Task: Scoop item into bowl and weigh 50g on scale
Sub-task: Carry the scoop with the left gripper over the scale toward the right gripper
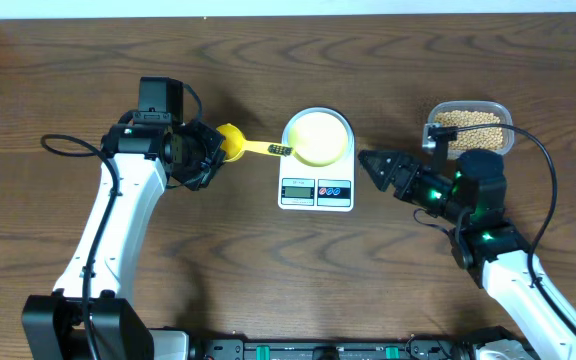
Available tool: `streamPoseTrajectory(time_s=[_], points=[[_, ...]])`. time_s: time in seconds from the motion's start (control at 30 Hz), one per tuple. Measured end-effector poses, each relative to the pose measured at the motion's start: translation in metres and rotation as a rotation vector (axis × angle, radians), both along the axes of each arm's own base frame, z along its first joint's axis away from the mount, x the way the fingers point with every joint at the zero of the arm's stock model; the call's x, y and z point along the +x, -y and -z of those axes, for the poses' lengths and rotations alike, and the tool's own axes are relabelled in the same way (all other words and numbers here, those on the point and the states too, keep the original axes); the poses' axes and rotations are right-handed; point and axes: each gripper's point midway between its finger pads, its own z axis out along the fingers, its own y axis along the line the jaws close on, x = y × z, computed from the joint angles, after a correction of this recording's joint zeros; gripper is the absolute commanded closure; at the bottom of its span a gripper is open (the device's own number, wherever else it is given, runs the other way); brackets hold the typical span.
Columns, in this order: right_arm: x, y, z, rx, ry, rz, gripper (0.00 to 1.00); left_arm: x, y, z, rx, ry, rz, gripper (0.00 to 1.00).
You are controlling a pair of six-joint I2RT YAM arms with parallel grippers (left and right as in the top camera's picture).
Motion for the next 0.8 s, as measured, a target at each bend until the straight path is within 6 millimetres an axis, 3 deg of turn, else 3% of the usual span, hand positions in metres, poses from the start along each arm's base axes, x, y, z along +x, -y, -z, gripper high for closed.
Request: streamPoseTrajectory(time_s=[0.27,0.3,0.33,0.37,0.57,0.73,0.8], points=[[-0.004,-0.011,0.001,-0.008,-0.004,-0.007,0.05,-0.001,0.007,0.0,-0.013,-0.011,-0.013,0.92],[-0.004,-0.012,0.001,-0.008,-0.004,-0.007,0.08,-0.002,0.009,0.0,-0.015,-0.013,-0.012,0.92],[-0.004,-0.013,0.001,-0.01,-0.004,-0.005,0.18,-0.002,0.012,0.0,-0.016,-0.014,-0.009,0.92],[-0.004,-0.014,0.002,-0.009,-0.007,-0.002,0.22,-0.003,0.014,0.0,-0.017,-0.016,-0.006,0.92],[-0.004,-0.014,0.002,-0.005,-0.014,0.011,0.22,-0.003,0.031,-0.002,-0.025,-0.004,0.028,0.92],[-0.003,-0.014,0.002,0.0,-0.021,0.021,0.03,-0.004,0.044,-0.003,-0.029,0.01,0.06,0.92],[-0.003,-0.013,0.002,-0.002,-0.019,0.021,0.01,-0.004,0.048,-0.004,-0.03,0.017,0.072,0.92]])
